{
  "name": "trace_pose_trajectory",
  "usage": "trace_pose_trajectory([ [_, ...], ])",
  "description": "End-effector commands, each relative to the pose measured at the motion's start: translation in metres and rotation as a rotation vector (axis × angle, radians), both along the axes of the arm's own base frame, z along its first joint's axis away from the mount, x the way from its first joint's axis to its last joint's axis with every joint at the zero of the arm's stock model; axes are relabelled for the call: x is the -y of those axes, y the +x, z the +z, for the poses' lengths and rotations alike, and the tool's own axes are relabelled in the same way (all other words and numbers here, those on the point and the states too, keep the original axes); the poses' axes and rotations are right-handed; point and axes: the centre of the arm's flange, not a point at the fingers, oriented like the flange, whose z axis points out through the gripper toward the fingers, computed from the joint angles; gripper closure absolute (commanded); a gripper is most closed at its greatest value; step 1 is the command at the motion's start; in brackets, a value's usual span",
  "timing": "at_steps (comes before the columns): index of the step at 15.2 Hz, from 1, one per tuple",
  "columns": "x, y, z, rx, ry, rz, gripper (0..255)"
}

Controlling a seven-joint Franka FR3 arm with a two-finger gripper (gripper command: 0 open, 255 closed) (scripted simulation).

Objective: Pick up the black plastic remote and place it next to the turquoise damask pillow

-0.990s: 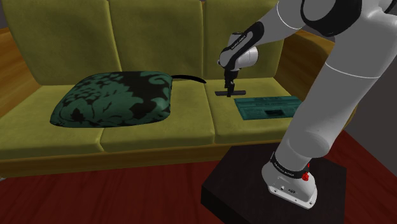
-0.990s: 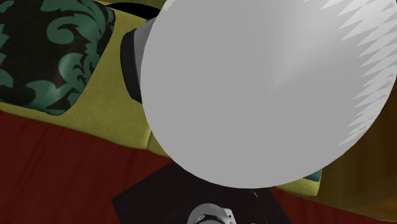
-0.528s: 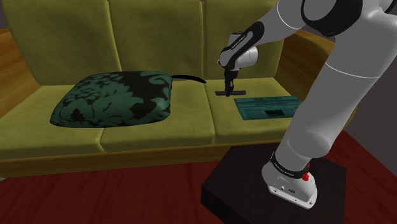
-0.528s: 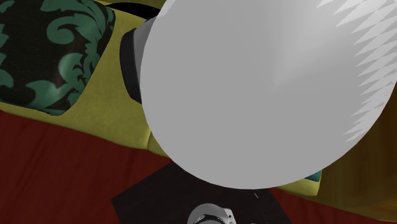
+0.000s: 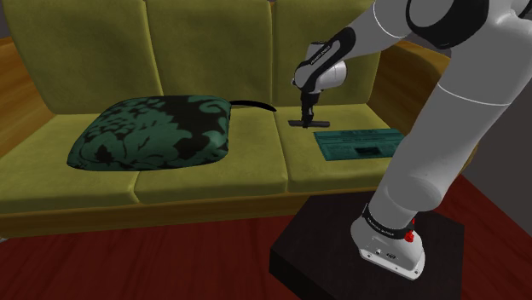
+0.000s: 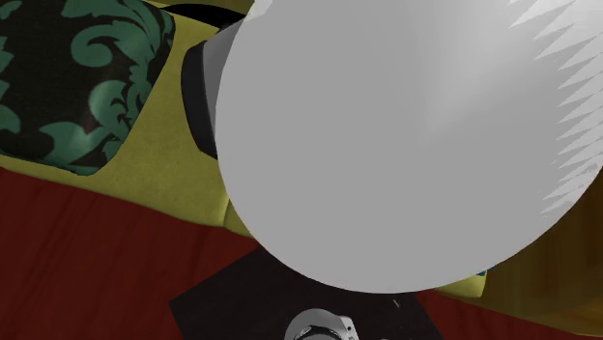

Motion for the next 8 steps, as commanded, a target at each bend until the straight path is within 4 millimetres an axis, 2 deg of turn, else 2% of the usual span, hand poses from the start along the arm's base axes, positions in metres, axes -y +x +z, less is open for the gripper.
trace_pose_trajectory([
  [1, 0.000, 0.000, 0.009, 0.000, -0.001, 0.000, 255],
  [8, 0.000, 0.000, 0.046, 0.000, -0.001, 0.000, 255],
])
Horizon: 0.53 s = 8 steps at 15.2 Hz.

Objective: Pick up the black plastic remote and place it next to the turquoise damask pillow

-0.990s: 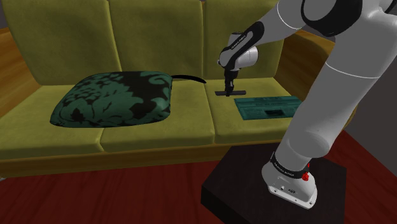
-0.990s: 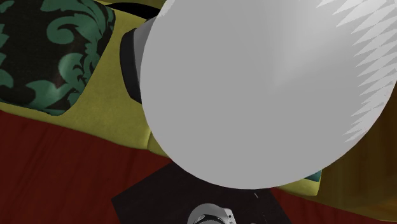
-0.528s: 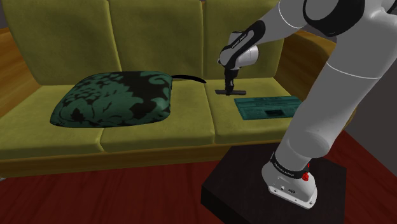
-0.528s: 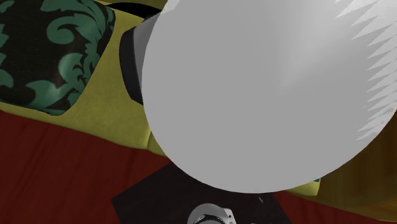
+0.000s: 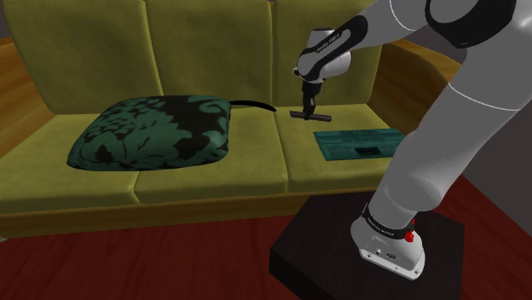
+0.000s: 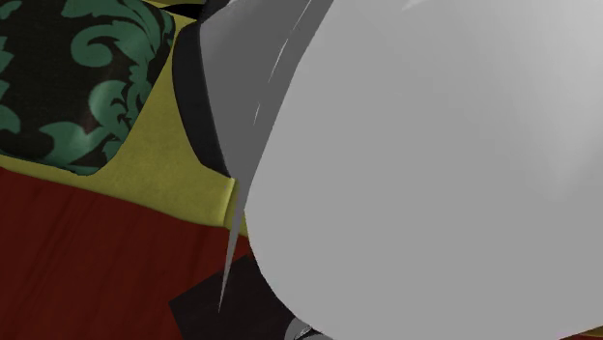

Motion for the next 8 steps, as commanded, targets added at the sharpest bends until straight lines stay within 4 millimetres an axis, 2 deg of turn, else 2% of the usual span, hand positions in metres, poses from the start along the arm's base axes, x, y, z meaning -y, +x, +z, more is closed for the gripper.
trace_pose_trajectory([
  [1, -0.002, 0.000, 0.010, 0.000, 0.000, 0.000, 255],
  [8, -0.002, 0.000, 0.047, 0.000, 0.000, 0.000, 255],
])
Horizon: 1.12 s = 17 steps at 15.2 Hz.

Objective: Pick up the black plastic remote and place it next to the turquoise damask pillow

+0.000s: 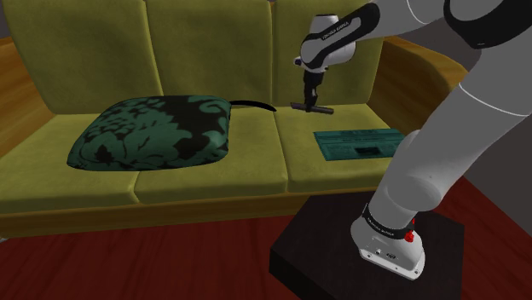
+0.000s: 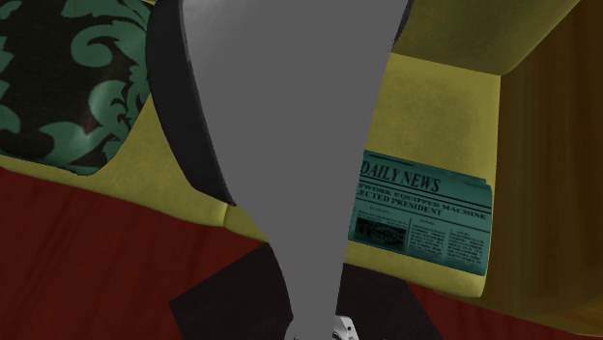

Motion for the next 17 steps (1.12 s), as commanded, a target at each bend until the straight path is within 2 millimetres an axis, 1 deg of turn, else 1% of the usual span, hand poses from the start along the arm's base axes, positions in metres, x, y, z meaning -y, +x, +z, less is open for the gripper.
trace_pose_trajectory([
  [1, 0.000, 0.001, 0.011, 0.000, 0.000, 0.000, 255],
  [17, 0.000, 0.001, 0.095, 0.000, 0.000, 0.000, 255],
])
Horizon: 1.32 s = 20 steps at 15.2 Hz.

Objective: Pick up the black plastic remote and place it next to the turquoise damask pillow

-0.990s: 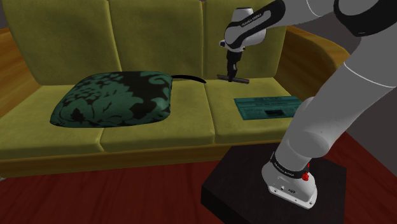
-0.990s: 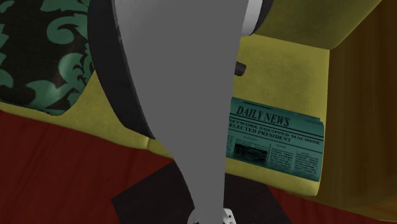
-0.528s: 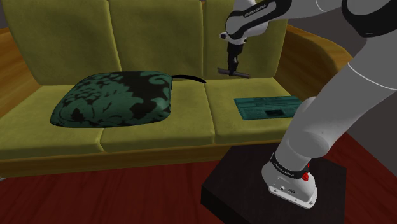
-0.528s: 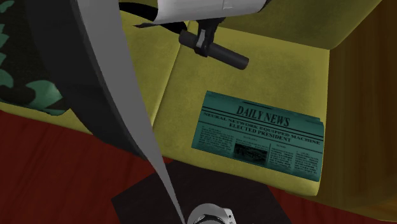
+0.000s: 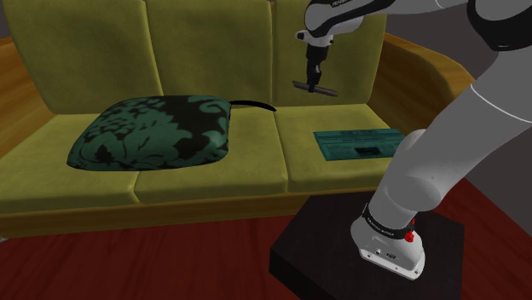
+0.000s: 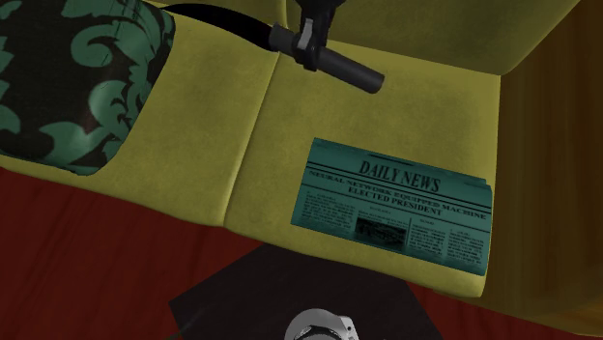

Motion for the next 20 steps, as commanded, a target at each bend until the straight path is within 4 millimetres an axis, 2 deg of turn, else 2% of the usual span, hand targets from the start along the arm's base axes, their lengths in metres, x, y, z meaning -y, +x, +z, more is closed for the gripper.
trace_pose_trajectory([
  [1, 0.001, 0.000, 0.011, 0.000, 0.000, 0.000, 255],
  [6, 0.001, 0.000, 0.035, 0.000, 0.000, 0.000, 255],
  [20, -0.184, -0.011, 0.035, 0.000, 0.000, 0.000, 255],
])
